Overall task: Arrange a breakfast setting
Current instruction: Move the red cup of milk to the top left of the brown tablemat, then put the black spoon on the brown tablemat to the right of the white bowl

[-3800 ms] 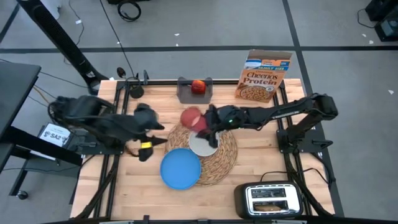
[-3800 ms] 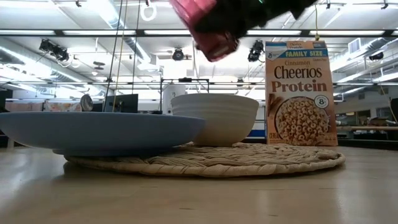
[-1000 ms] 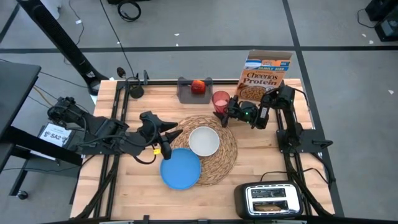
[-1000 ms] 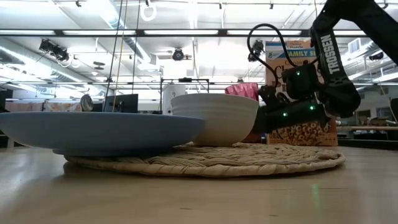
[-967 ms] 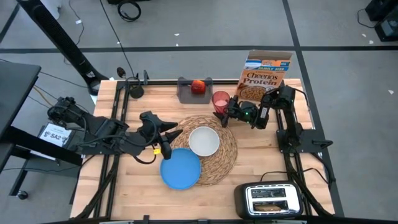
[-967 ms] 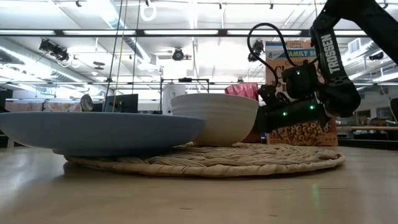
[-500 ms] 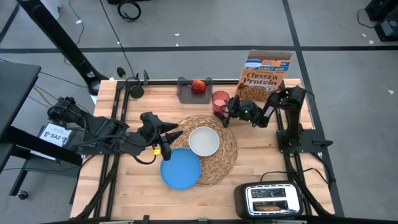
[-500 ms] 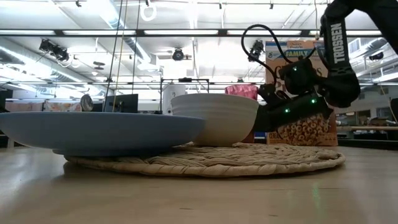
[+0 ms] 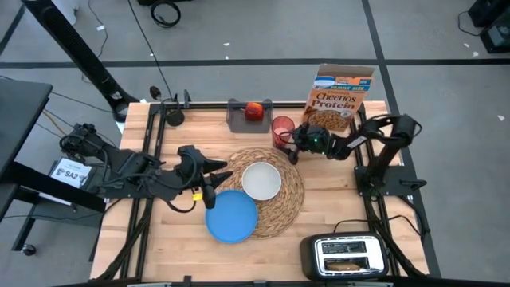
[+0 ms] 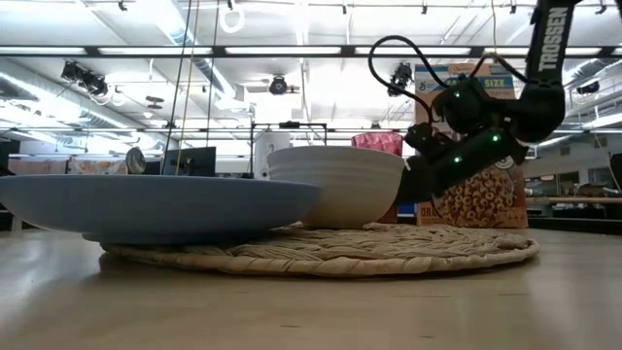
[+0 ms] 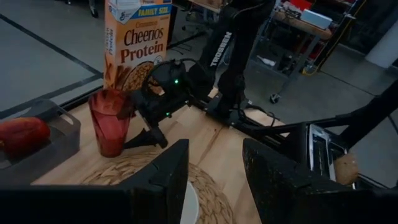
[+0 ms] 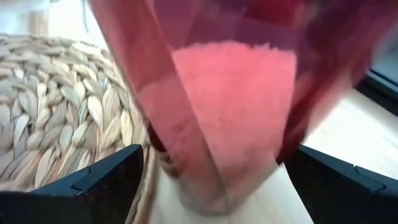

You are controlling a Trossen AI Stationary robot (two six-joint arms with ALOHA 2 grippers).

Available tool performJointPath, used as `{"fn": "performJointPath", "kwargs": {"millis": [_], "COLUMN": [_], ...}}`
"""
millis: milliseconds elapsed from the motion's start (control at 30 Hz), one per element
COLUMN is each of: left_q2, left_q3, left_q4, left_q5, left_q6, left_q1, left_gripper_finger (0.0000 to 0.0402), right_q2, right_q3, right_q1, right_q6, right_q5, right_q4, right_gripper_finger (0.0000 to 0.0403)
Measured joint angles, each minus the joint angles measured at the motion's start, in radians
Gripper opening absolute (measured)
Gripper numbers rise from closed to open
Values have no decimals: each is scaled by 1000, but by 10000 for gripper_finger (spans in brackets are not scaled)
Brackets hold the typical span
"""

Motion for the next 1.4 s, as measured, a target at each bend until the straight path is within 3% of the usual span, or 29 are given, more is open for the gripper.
{"fn": "performJointPath", "kwargs": {"millis": [200,500,667,833,1000,1167,1400], "left_q2": [-38,-93,-98,-129,-172,-215,-310], "left_q3": [0,0,0,0,0,0,0], "left_q4": [-1,-155,-232,-255,-297,-341,-481], "left_q5": [12,150,169,168,145,107,-151], "left_q6": [-68,-117,-133,-119,-64,-4,-142], "left_q1": [17,108,124,108,107,107,121], "left_gripper_finger": [154,127,118,108,96,89,91], "right_q2": [-116,-400,-604,-728,-723,-636,-475], "right_q3": [0,0,11,157,380,585,839], "right_q1": [3,70,183,359,526,636,721], "right_q6": [25,111,255,333,417,471,529], "right_q5": [0,17,22,64,151,226,381], "right_q4": [-216,-558,-788,-1124,-1350,-1378,-1364], "right_gripper_finger": [390,383,376,376,375,375,375]}}
